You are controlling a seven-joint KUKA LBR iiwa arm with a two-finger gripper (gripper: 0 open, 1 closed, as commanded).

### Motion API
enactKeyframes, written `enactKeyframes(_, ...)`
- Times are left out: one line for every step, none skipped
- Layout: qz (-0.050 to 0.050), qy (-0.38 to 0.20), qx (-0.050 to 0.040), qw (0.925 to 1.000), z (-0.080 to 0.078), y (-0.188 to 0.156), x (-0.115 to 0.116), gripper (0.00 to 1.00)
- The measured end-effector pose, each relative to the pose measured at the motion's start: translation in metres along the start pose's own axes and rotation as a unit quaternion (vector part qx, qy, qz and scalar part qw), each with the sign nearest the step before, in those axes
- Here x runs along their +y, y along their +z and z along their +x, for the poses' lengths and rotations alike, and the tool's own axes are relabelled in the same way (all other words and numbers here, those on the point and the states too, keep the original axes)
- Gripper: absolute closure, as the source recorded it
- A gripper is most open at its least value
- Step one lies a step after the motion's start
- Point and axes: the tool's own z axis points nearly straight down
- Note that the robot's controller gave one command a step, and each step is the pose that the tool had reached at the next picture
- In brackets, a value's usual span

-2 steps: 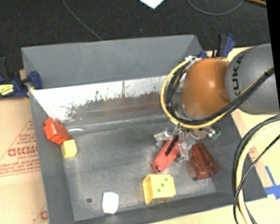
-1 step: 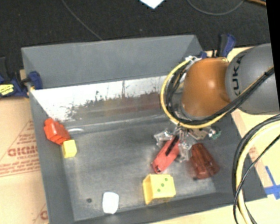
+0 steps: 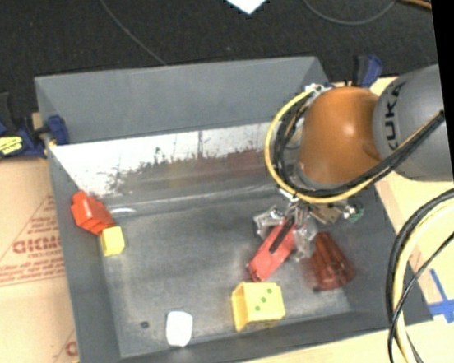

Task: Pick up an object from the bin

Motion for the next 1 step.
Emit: enactKeyframes(0.002,0.001,-0.0019,1.0000,-0.0009,-0.0469,-0.0014,1.00)
